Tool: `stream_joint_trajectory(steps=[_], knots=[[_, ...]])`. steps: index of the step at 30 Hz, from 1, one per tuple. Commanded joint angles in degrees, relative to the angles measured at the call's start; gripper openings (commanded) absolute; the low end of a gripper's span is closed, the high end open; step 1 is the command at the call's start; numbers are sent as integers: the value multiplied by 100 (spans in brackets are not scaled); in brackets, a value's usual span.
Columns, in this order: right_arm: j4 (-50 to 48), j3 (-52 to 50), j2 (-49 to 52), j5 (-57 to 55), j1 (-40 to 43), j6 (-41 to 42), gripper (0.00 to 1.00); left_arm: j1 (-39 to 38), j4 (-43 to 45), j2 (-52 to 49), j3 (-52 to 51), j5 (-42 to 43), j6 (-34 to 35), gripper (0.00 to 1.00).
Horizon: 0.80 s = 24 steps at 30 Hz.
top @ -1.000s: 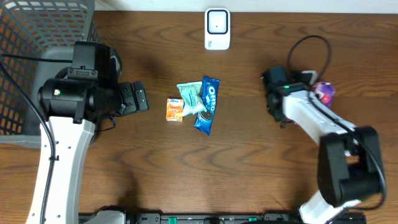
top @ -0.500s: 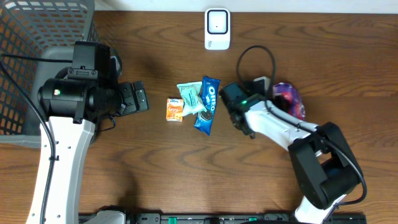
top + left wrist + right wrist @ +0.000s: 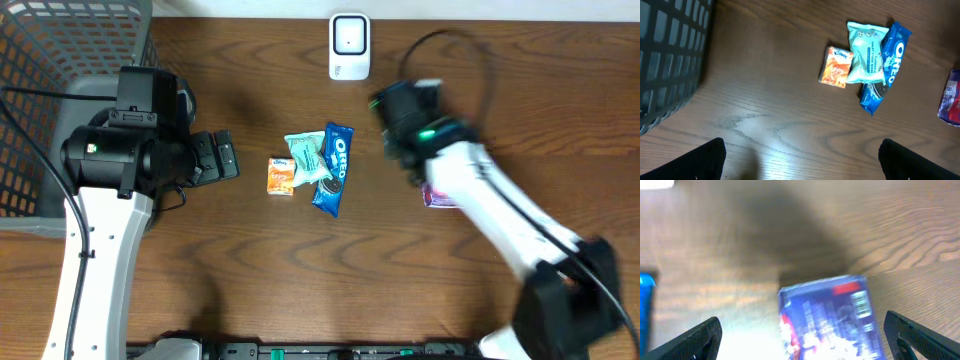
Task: Scan the item barcode
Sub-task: 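Carry the box back left and set it down right of the Oreo packet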
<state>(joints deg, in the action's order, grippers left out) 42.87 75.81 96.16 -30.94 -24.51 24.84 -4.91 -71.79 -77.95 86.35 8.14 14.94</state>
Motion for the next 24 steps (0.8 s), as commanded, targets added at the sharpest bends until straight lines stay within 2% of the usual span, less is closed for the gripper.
stream_joint_trajectory(steps=[1, 4, 5, 6, 7, 10, 14, 20, 23, 24], knots=[[166, 79, -435, 684, 601, 81, 99, 13, -17, 9, 114, -94, -74, 98], [564, 79, -560, 929, 1163, 42, 98, 13, -17, 9, 114, -94, -74, 98], [730, 79, -557, 999, 1329, -28, 91, 13, -17, 9, 114, -94, -74, 98], [892, 63, -538, 1075, 1493, -98, 78, 13, -17, 9, 114, -94, -76, 98], [1025, 28, -507, 1169, 1637, -144, 71, 13, -17, 9, 114, -94, -74, 98], [1196, -205, -398, 1355, 2004, -155, 58, 13, -17, 9, 114, -94, -74, 98], [673, -776, -280, 1322, 2280, -155, 46, 13, -17, 9, 114, -94, -74, 98], [-719, -1707, -240, 1351, 2704, -149, 47, 13, -17, 9, 114, -94, -74, 98], [-1196, -2122, -227, 1563, 2861, -153, 35, 13, -17, 9, 114, -94, -74, 98], [-1346, -2251, -227, 1790, 2887, -160, 25, 13, -17, 9, 114, -94, -74, 98]])
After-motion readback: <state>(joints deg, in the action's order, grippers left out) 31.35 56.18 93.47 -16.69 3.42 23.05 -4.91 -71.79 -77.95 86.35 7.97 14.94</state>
